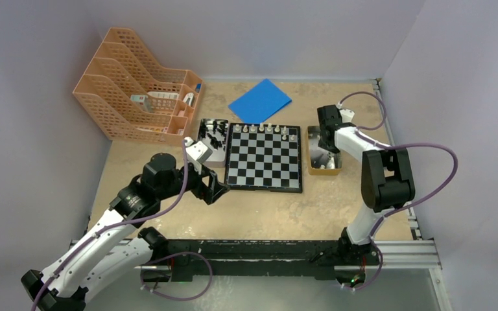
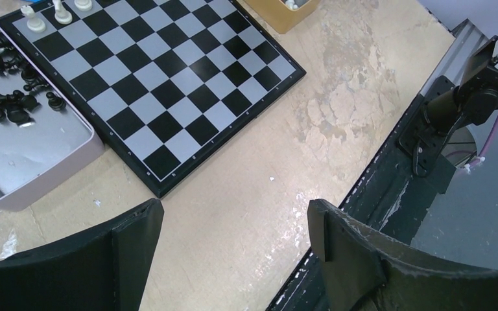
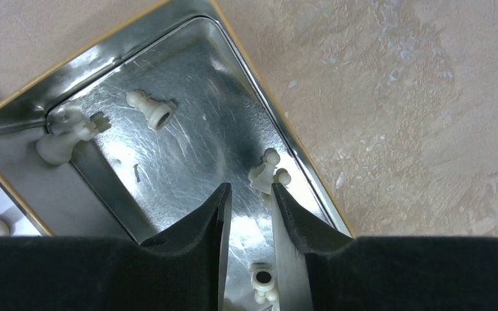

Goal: Set up the chess pieces on the board
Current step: Pick up the chess piece from the storage box.

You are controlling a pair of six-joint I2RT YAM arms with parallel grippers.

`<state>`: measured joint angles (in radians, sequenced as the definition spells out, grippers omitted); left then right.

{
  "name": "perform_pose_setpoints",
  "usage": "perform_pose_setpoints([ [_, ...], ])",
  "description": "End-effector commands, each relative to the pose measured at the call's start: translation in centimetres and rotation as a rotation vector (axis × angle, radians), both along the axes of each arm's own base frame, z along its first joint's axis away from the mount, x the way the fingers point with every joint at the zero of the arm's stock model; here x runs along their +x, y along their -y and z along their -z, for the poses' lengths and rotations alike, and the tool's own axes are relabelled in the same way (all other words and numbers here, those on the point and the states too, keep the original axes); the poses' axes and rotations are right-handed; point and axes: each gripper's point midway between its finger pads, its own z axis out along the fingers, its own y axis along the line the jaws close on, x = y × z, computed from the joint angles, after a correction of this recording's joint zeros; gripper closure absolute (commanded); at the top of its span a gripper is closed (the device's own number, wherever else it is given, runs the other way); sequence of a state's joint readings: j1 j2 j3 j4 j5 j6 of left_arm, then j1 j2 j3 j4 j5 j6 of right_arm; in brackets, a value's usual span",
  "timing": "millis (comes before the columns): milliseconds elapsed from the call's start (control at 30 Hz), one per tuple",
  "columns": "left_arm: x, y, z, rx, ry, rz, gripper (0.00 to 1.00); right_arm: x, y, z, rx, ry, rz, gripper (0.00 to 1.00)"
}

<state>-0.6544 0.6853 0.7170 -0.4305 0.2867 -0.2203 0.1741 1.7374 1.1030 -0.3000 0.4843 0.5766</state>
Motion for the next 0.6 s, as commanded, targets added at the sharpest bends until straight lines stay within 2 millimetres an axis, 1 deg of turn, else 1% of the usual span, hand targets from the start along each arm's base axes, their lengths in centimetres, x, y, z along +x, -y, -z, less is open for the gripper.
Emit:
perform_pose_setpoints([
  [0, 0.1, 0.3, -0.7, -0.021, 0.047, 0.022, 0.18, 0.8, 0.7, -0.6, -0.007, 0.066, 0.083, 0.68],
  [233, 0.4, 0.1, -0.5, -0.010, 0.046, 0.007, 0.18, 0.0, 1.3, 0.8, -0.023, 0.035, 0.113, 0.67],
  [567, 0.4, 0.1, -0.4, -0.011, 0.032, -0.001, 0.19, 0.9, 1.0, 2.1, -0.009, 0.020, 0.096, 0.68],
])
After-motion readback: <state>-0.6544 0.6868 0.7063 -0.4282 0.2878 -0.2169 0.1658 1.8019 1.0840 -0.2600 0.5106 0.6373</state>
